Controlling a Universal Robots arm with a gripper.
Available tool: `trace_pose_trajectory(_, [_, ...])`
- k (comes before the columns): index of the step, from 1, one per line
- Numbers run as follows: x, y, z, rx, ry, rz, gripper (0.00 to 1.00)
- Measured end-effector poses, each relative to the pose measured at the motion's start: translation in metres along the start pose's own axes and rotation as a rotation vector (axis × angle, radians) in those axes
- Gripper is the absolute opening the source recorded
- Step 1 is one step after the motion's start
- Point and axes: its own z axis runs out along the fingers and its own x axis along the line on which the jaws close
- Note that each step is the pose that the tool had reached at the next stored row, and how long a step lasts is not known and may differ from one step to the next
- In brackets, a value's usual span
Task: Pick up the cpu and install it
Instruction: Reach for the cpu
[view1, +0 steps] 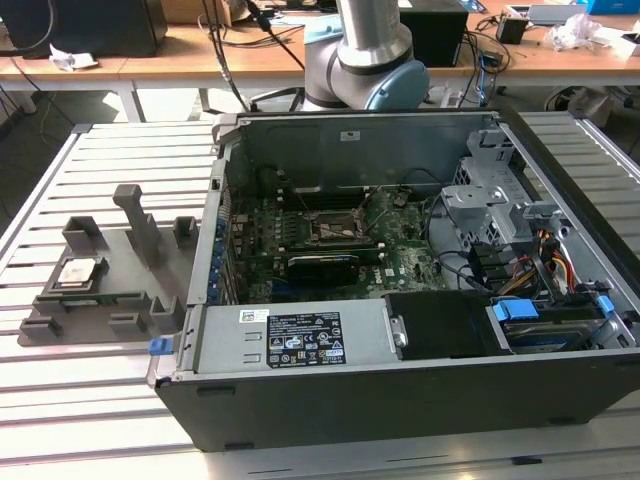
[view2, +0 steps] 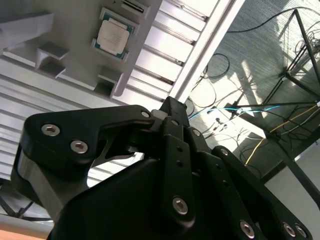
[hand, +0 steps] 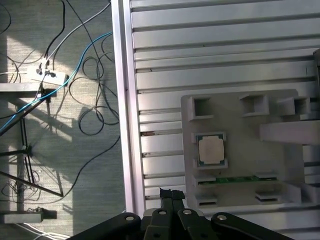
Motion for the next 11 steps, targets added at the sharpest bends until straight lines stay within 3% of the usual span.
trace_pose_trajectory(11, [-0.0275, 0.0021, -0.0006, 0.0006, 0.0072, 0.000, 0.11])
